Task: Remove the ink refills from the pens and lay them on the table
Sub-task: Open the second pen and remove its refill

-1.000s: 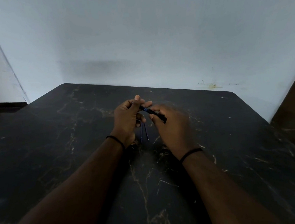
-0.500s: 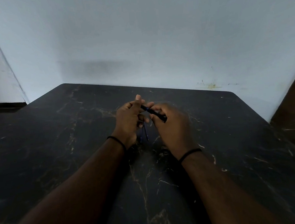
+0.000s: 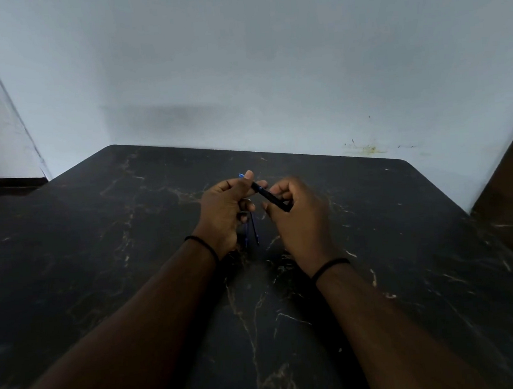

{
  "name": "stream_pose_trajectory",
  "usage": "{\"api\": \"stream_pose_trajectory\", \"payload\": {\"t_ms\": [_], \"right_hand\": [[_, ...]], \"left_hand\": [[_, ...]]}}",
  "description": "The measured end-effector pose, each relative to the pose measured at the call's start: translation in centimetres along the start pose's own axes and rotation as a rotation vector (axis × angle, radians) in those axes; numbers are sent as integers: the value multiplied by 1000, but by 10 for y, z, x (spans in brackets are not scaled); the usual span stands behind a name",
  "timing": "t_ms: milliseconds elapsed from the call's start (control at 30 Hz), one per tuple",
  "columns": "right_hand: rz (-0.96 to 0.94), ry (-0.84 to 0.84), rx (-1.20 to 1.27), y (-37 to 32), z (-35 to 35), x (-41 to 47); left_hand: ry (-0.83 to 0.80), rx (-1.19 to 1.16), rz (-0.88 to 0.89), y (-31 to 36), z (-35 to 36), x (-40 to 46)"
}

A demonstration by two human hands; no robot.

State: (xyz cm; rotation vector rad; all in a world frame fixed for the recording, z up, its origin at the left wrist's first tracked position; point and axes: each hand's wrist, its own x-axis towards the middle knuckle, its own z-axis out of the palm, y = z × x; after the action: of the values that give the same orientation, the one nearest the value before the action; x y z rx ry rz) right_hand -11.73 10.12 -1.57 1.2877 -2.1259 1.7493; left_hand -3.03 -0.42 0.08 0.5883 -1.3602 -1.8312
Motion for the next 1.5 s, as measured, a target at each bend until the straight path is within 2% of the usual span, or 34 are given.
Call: {"api": "stream_pose_trajectory", "payload": {"t_ms": [267, 433, 700, 800, 900, 1100, 1267, 1400, 1500], "right_hand": [[-95, -24, -147, 2, -3, -1], [23, -29, -106, 4, -2, -1], [-58, -35, -131, 7, -1, 0], [-43, -63, -179, 7, -1, 1], [27, -56, -113, 6, -1, 1], [-39, -19, -133, 7, -2, -1], [-43, -74, -232, 9, 0, 0], [20, -43, -137, 7, -1, 1], [-4, -21, -128, 7, -2, 0]], "left_hand": [[-5, 33, 40, 0, -3, 1], [3, 41, 42, 1, -2, -1], [17, 47, 50, 3, -2, -1], [22, 52, 54, 3, -2, -1], [20, 48, 51, 3, -2, -2], [30, 44, 51, 4, -2, -3], [30, 49, 59, 5, -2, -3], [26, 57, 62, 5, -2, -4], [26, 55, 61, 5, -1, -4]]}}
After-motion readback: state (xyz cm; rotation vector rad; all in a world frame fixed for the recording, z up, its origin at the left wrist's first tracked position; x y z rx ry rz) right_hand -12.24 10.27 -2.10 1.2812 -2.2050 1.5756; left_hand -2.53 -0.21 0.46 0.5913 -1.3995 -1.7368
